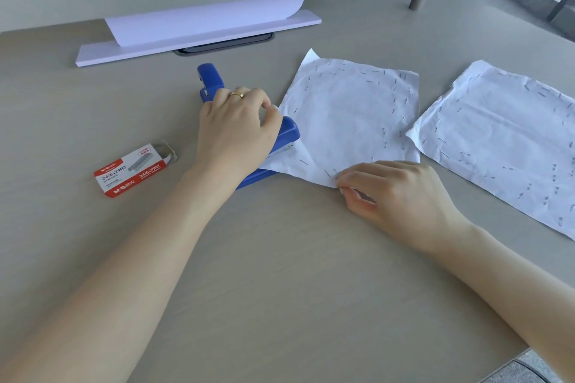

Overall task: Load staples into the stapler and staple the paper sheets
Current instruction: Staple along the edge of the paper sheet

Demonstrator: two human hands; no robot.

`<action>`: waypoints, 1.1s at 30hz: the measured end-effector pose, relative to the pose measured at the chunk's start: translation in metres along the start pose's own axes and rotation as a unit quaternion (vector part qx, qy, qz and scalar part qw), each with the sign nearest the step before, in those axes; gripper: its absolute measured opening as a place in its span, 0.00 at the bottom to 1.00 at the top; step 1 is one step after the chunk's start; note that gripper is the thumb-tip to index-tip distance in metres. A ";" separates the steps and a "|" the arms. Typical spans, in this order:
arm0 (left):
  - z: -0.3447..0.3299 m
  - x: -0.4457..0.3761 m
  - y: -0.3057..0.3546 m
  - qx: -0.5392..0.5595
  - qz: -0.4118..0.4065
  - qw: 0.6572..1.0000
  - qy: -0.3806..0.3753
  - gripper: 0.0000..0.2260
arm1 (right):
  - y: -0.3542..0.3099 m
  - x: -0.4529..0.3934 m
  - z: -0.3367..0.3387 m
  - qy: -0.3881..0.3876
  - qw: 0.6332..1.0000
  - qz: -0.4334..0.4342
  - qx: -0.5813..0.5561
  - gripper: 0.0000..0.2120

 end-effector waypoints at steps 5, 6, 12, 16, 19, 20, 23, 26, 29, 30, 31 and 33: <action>-0.004 0.001 -0.003 -0.003 0.020 1.000 -0.018 0.11 | -0.001 -0.002 0.005 0.000 0.999 -0.022 -0.046 0.06; -0.004 0.001 -0.004 0.000 0.019 1.000 -0.022 0.11 | 0.000 -0.006 0.012 0.013 0.994 -0.061 -0.086 0.08; 0.008 0.001 -0.015 0.050 0.061 0.997 0.022 0.12 | 0.020 -0.092 -0.009 -0.029 0.839 -0.340 -0.424 0.09; 0.016 0.001 -0.021 0.005 0.062 0.997 0.039 0.12 | -0.004 -0.130 -0.054 -0.162 0.839 -0.314 -0.414 0.05; 0.007 0.002 -0.017 -0.012 0.061 0.998 0.015 0.11 | -0.009 -0.130 -0.070 -0.191 0.869 -0.289 -0.354 0.11; 0.004 0.003 -0.015 -0.022 0.055 0.998 0.009 0.12 | -0.009 -0.128 -0.073 -0.198 0.880 -0.280 -0.330 0.13; -0.004 0.004 -0.012 -0.066 0.030 0.997 0.005 0.14 | -0.010 -0.124 -0.077 -0.214 0.907 -0.245 -0.269 0.15; -0.003 0.005 -0.008 -0.092 -0.006 0.995 0.032 0.16 | -0.010 -0.122 -0.079 -0.194 0.911 -0.231 -0.282 0.15; -0.005 0.002 -0.005 -0.101 -0.029 0.994 0.033 0.15 | -0.006 -0.121 -0.082 -0.171 0.912 -0.231 -0.293 0.14; -0.006 0.001 -0.005 -0.101 -0.032 0.994 0.025 0.13 | -0.005 -0.121 -0.083 -0.168 0.910 -0.235 -0.299 0.14; -0.008 -0.001 -0.005 -0.103 -0.036 0.994 0.018 0.11 | -0.004 -0.121 -0.085 -0.166 0.907 -0.239 -0.305 0.14; -0.009 -0.004 -0.006 -0.117 -0.048 0.992 0.009 0.09 | -0.003 -0.121 -0.088 -0.172 0.897 -0.246 -0.323 0.14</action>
Point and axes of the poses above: each hand's wrist, its own x-axis away from the middle knuckle, its own z-axis out of the back of the hand, y = z × x, the point moved 6 cm from there along -x, towards the middle knuckle, and after that the axes turned 2 degrees about y, right-handed, at the moved point
